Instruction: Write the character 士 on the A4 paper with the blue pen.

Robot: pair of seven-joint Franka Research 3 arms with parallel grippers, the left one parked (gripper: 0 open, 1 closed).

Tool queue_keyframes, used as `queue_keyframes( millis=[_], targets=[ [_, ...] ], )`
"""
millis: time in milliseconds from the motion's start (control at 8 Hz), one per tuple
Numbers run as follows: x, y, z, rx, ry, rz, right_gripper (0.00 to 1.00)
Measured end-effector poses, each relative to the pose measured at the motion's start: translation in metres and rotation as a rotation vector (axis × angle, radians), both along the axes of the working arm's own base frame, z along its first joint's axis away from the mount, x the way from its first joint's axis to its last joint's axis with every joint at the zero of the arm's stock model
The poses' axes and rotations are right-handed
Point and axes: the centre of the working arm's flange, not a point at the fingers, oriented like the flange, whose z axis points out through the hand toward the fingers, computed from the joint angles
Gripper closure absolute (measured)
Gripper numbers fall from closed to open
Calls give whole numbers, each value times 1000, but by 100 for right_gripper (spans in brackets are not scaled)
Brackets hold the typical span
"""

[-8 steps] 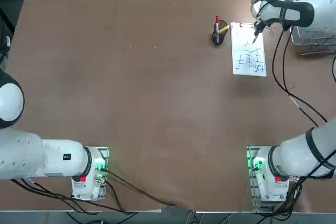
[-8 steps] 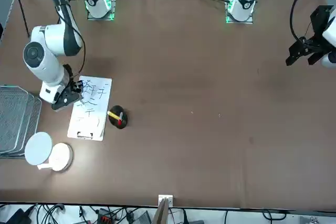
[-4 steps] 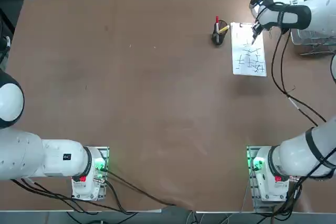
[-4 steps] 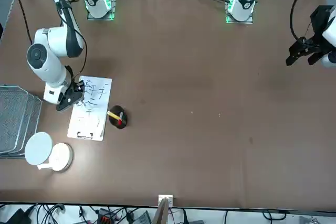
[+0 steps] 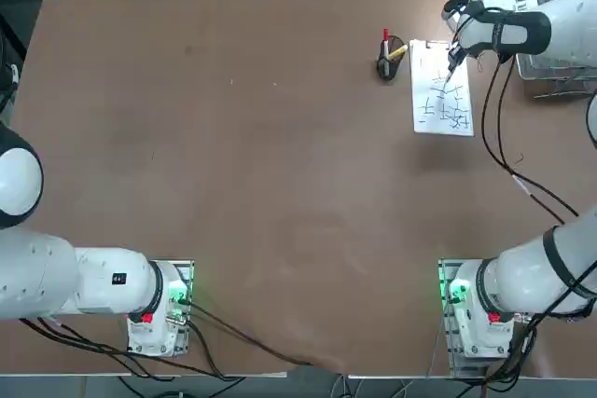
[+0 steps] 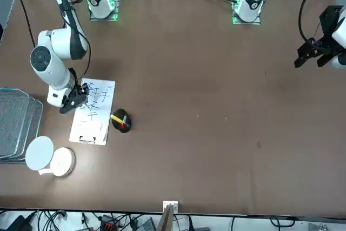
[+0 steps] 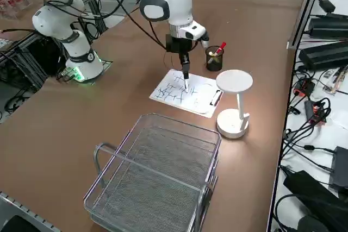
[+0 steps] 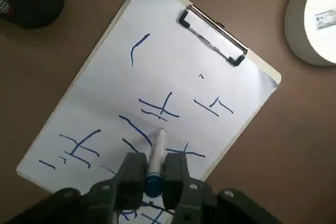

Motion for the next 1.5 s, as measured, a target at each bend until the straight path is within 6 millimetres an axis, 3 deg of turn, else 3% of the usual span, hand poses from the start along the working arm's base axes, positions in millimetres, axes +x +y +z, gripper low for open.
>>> queue_keyframes(
  millis=[1500],
  targets=[
    [-13,16,-1,9,2,-100,79]
  ],
)
